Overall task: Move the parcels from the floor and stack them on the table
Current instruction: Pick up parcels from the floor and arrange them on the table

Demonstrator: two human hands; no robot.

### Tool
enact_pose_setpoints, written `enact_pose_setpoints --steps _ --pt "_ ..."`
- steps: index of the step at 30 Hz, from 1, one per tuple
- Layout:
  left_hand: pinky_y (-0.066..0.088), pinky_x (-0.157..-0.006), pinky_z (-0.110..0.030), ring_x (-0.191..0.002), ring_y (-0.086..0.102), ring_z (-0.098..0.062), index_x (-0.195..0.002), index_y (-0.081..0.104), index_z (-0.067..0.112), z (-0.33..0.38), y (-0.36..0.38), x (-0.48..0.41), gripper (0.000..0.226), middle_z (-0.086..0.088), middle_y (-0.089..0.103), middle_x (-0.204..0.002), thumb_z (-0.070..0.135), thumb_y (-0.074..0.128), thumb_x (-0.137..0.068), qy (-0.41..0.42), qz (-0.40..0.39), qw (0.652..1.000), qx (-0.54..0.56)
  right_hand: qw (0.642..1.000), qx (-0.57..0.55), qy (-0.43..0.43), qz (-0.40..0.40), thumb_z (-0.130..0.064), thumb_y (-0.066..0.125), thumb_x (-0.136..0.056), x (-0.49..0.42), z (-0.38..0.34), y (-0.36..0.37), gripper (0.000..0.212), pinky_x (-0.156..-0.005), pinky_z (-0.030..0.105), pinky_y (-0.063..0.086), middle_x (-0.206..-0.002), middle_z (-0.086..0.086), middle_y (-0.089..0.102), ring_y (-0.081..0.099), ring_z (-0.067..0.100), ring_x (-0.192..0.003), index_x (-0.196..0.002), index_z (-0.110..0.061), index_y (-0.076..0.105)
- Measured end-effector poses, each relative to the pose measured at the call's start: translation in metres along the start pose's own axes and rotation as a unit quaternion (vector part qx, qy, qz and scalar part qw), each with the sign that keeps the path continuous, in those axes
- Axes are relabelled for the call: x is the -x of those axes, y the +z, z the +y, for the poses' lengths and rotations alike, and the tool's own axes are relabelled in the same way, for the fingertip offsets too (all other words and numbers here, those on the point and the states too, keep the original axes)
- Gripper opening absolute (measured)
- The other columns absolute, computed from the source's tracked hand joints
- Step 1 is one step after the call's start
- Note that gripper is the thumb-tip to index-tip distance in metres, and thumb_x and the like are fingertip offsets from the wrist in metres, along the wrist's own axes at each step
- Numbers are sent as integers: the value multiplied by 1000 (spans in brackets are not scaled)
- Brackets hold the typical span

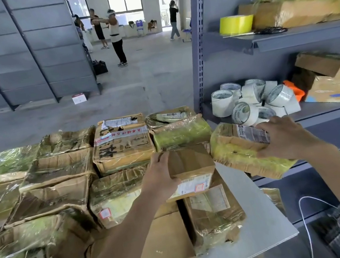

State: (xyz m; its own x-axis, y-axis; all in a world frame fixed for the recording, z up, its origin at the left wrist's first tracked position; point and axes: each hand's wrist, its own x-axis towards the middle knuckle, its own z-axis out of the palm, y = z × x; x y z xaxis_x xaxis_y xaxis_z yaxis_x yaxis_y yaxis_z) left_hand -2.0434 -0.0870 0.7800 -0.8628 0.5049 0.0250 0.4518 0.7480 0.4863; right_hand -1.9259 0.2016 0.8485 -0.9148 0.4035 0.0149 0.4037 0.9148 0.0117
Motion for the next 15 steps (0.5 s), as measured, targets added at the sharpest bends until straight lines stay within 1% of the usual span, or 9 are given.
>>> enact_pose_setpoints --steps 3,5,9,12,15 --pt "44 -98 -36 -134 33 -28 -152 13 22 -1 -1 -5 83 -1 15 -152 29 63 -86 -3 -6 999 -35 1000 -15 -5 2 -59 74 -64 2 -5 0 85 -99 46 42 -129 7 48 38 30 -123 -137 -27 44" --pt "39 -104 -38 -138 24 -29 -152 12 22 -2 0 -5 84 -2 13 -152 29 63 -85 -8 -7 999 -48 1000 -18 -5 4 -58 75 -65 4 -9 -4 85 -99 45 41 -130 6 46 36 30 -124 -137 -27 43" --pt "33 -108 -41 -139 15 -32 -150 14 20 -3 3 1 83 -5 7 -153 32 63 -84 -3 -2 996 -94 999 -22 -18 25 -58 73 -66 8 -14 -18 85 -97 42 38 -127 3 46 34 27 -123 -139 -27 43" --pt "31 -109 -45 -139 14 -31 -147 22 20 -3 2 2 78 -7 10 -152 40 62 -83 9 20 987 -157 997 -30 -33 56 -56 73 -68 11 -21 -35 84 -97 42 37 -126 2 47 35 26 -123 -140 -27 42" --pt "31 -111 -46 -140 13 -30 -147 23 20 -2 -2 0 78 -7 14 -153 41 62 -83 8 -2 992 -129 995 -46 -55 70 -54 73 -69 12 -33 -49 82 -98 40 36 -126 2 47 35 26 -123 -140 -28 42"
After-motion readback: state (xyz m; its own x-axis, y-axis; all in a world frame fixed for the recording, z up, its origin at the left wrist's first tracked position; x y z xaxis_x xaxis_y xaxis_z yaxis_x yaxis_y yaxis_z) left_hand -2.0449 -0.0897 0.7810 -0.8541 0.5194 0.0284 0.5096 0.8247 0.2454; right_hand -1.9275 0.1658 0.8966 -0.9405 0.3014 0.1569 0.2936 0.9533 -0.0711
